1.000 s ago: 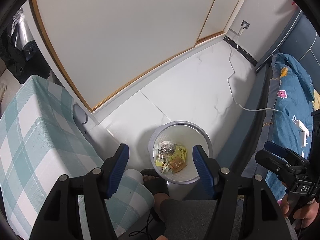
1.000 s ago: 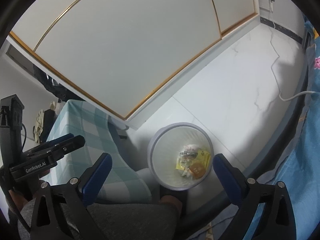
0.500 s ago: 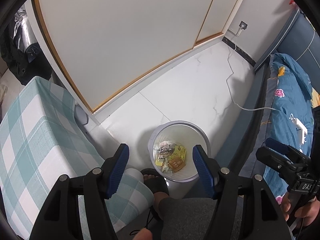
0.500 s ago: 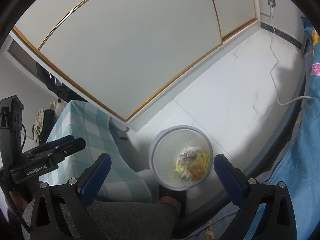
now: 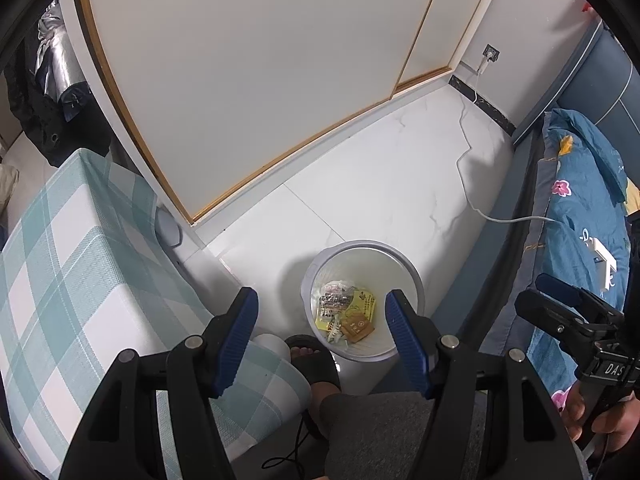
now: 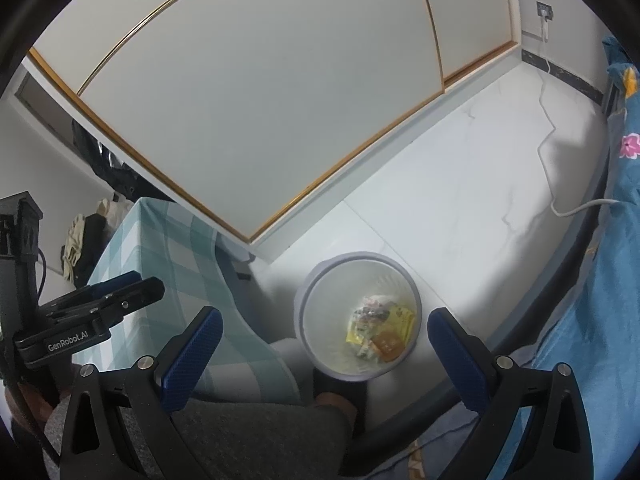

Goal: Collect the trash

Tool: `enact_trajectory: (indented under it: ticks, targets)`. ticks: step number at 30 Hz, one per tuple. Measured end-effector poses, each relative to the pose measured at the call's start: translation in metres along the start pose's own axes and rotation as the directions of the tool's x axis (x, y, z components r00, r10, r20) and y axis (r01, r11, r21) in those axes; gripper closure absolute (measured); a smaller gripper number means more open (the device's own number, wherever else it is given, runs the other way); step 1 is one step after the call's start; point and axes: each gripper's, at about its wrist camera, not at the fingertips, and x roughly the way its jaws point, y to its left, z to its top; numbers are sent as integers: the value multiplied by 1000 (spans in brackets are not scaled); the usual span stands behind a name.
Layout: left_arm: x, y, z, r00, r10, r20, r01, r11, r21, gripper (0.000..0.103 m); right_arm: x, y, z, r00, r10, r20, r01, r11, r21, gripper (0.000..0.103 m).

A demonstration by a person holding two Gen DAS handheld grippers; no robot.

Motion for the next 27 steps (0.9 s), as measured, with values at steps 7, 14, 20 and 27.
enact_trajectory:
  ticks: [7,14,20,27]
  targets:
    - [0,0,0,1000,-9,0,9,1000,0,41,-1,1,3,1000,-13,-3,13,1000,-17,0]
    - [-1,-1,-1,1000,-19,0,19,1000,-1,41,-3,1,3,1000,-16,4,16,1000,-17,0]
    - [-2,1,-1,1000,-26,2,26,1000,1,41,-5,0,3,1000,-16,6,16,1000,-16,0]
    - [-3,0,-1,1000,-29,3,29,1000,-1,41,-6,0,3,1000,-18,10,18,1000,-17,0]
